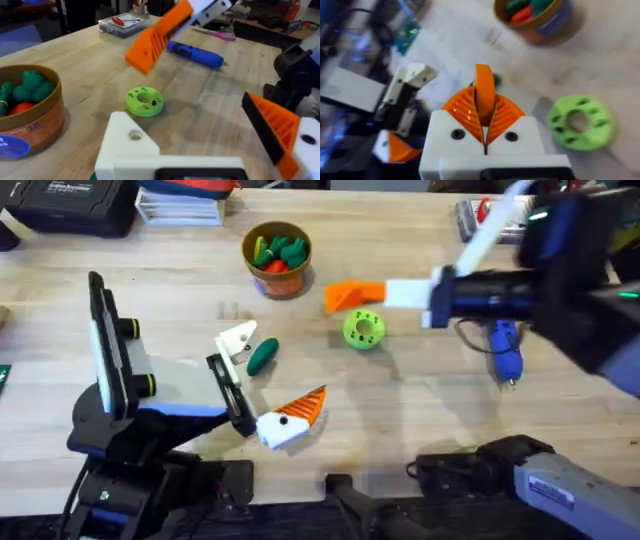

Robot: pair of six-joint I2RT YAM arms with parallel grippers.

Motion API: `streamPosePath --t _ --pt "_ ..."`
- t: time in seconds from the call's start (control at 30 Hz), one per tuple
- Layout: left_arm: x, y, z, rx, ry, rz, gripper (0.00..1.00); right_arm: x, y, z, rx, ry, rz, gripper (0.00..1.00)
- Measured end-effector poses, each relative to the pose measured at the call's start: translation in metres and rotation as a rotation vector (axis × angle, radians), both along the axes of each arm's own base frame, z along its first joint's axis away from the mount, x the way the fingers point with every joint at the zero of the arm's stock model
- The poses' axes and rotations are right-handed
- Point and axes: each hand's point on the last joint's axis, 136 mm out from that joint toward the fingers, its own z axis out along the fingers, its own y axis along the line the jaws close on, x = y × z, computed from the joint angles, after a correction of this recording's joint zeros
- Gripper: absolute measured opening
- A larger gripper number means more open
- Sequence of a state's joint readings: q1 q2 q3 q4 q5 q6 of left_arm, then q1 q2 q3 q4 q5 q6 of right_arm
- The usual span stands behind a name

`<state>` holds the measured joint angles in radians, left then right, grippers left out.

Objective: Pick up the gripper from the table and insert it into the empty holder that is missing its gripper. Then pick up a screw, insert it into the mounting hole, and use the screwdriver to tighten it. Finally, clean up the table by picking up the vegetable and placing it into the bucket.

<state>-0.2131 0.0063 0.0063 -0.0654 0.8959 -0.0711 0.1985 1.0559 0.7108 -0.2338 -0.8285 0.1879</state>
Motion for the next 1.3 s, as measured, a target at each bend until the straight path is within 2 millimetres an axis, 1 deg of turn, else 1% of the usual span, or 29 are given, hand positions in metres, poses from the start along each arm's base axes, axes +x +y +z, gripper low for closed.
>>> streamPosePath --t 0.07,0.2,0.37,0.53,0.73,1.03,1.3 --pt "0.000 0.000 0.000 0.000 0.000 -0.001 0.985 -0.008 0.017 -0.011 0.067 0.131 0.057 0.007" --pt "0.000 0.000 0.000 0.000 0.000 -0.002 0.985 -0.020 0.045 -0.021 0.162 0.315 0.160 0.007" --pt "0.000 0.000 0.000 0.000 0.000 -0.002 0.985 -0.023 0.069 -0.033 0.230 0.526 0.202 0.007" --pt "0.000 0.000 0.000 0.000 0.000 -0.002 0.985 -0.023 0.086 -0.033 0.289 0.618 0.258 0.007" --pt "0.001 0.000 0.000 0.000 0.000 0.004 0.985 -0.025 0.097 -0.024 0.324 0.646 0.293 0.007" --pt "0.006 0.004 -0.001 0.000 0.007 0.038 0.985 -0.027 0.104 -0.025 0.318 0.665 0.279 0.007" --pt "0.006 0.004 -0.001 -0.001 0.009 0.041 0.985 -0.028 0.104 -0.024 0.318 0.667 0.285 0.007"
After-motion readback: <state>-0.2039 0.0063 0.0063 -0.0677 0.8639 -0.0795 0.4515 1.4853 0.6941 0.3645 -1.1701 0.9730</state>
